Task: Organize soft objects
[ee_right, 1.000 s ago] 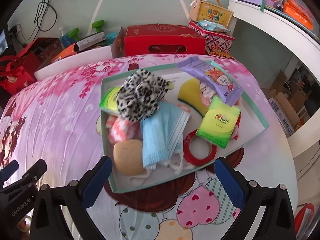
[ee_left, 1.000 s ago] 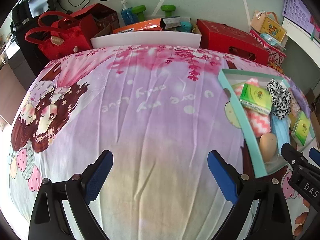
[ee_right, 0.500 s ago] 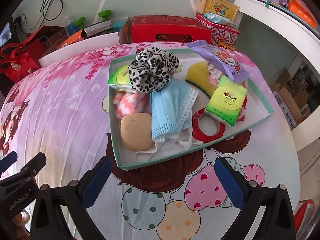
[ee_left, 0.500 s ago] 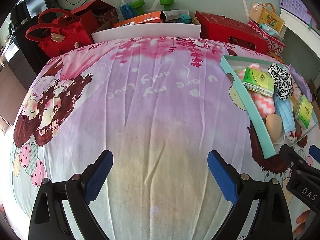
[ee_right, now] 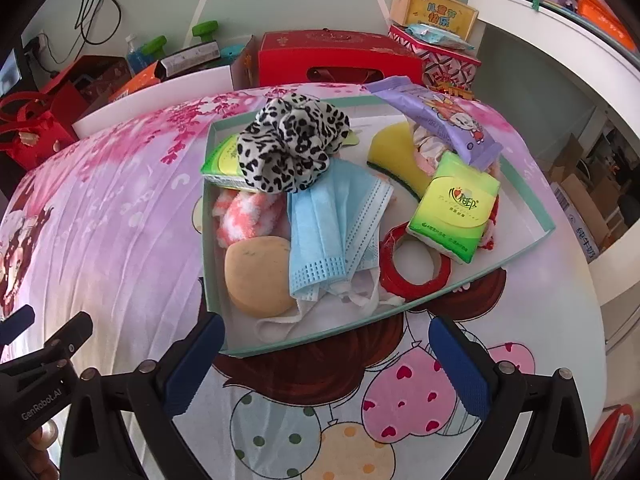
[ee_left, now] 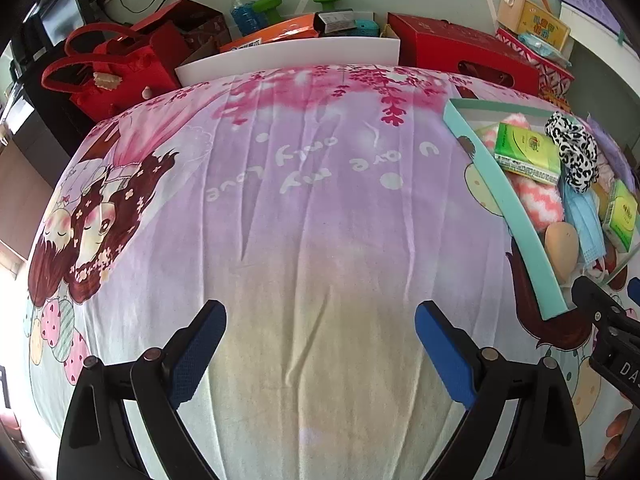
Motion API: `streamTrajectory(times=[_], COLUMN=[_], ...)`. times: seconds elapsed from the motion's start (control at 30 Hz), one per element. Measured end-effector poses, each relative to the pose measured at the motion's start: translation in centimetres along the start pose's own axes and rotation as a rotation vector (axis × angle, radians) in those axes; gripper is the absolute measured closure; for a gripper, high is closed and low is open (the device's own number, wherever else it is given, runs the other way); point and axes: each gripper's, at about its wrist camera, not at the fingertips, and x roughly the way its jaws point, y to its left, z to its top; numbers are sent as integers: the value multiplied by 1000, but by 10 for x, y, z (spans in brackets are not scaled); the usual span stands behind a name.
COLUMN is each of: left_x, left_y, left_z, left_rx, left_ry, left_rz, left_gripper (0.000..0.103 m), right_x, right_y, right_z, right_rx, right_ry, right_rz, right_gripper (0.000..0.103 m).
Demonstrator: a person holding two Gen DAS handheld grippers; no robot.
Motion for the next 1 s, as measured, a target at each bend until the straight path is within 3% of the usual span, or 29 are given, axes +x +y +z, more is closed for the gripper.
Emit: streamTrajectory(times=[1.0], left_x=[16], left_y=[-1], left_z=[3], left_rx=[-8], left_ry=[48], left_rz=[22], left_gripper=[7], right_x=[14], right_y=[3], right_z=[2], right_rx=[0], right_ry=[26], right_rz=[-11], right_gripper=[0])
